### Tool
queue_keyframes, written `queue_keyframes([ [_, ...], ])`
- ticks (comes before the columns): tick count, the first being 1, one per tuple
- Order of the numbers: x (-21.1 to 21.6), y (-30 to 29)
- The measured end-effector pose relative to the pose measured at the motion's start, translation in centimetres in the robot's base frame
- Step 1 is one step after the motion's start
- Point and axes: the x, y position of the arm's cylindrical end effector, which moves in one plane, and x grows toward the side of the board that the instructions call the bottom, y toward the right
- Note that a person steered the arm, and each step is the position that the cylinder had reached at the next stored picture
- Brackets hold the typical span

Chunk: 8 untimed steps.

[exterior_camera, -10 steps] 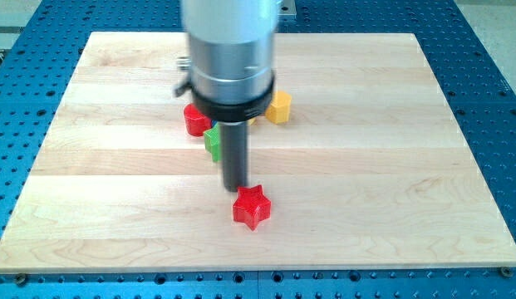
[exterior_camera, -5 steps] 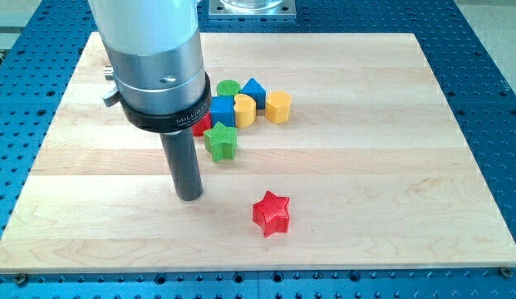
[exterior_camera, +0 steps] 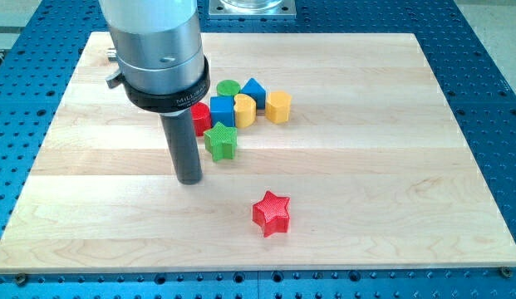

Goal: Bring the red circle above the red stsr

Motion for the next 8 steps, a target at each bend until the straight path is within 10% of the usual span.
queue_keyframes([
  [6, -10.9, -3.1],
  [8, 1.4, 4.0],
])
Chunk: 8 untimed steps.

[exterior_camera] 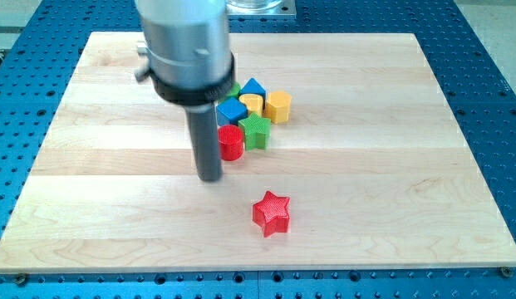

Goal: Bring the red circle above the red stsr

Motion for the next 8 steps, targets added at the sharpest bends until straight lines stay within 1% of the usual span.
queue_keyframes([
  [1, -3.7, -1.9],
  [2, -7.2, -6.1],
  [3, -9.4, -2.3],
  [4, -5.4, 1.2],
  [5, -2.5, 3.6],
  [6, -4.1, 4.1],
  [7, -5.3, 8.5],
  [8, -3.6, 8.2],
])
